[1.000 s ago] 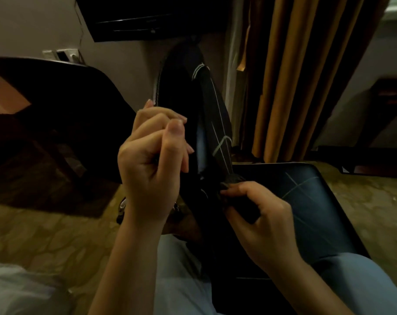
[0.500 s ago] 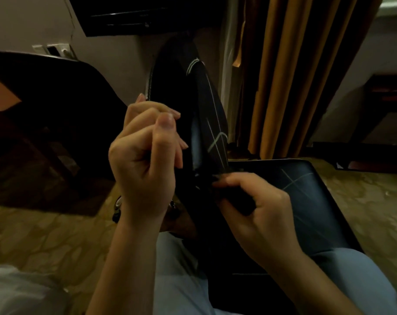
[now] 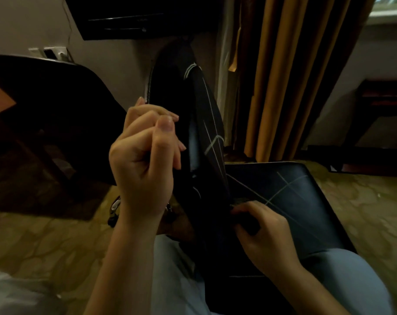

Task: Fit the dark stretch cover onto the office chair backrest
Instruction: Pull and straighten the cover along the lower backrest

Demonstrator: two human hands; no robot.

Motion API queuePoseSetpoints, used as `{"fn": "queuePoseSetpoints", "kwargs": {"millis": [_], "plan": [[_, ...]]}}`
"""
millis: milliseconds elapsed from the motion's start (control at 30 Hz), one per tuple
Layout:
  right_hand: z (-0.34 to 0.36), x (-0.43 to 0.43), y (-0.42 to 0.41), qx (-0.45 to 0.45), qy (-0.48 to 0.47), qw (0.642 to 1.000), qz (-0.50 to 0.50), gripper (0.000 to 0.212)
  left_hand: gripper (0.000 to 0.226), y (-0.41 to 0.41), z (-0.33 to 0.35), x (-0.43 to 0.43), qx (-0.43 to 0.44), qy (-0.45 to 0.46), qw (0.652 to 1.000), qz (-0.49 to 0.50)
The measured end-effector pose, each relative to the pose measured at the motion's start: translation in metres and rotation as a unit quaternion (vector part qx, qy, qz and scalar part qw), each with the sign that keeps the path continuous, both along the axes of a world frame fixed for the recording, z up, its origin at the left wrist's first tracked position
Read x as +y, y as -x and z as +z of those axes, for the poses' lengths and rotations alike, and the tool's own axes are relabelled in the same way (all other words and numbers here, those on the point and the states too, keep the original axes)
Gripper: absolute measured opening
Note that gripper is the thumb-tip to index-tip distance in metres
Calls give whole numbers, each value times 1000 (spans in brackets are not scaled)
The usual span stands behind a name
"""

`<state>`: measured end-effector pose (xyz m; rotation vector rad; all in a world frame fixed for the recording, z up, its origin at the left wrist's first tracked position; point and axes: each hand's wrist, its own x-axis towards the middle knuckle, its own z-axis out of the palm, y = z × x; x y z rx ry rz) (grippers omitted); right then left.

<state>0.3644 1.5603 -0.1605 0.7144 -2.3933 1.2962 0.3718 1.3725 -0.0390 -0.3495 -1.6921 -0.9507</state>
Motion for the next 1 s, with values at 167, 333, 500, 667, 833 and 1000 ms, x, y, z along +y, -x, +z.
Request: {"fn": "queuePoseSetpoints", "kwargs": {"millis": [167,333,500,667,833,1000], "plan": [[57,-24,2,74,49,994,60,21,50,-3,2,1,-5,14,1000,5],[66,-36,3,106,105,985,83,21,50,-5,3,-3,-19,30,999,11],[17,-18,1,84,95,991,50,26,52,-3,1,-2,-10,24,1000,10],[-23,1,0,11,77,997,20,40,51,1,0,0,0,-4,1000,14],[-9,-1,0,19,72,997,20,32,51,-1,0,-1,-1,13,1000,13],[57,-27,-1,81,125,984,92,21,49,-2,2,-1,-1,16,1000,10]]}}
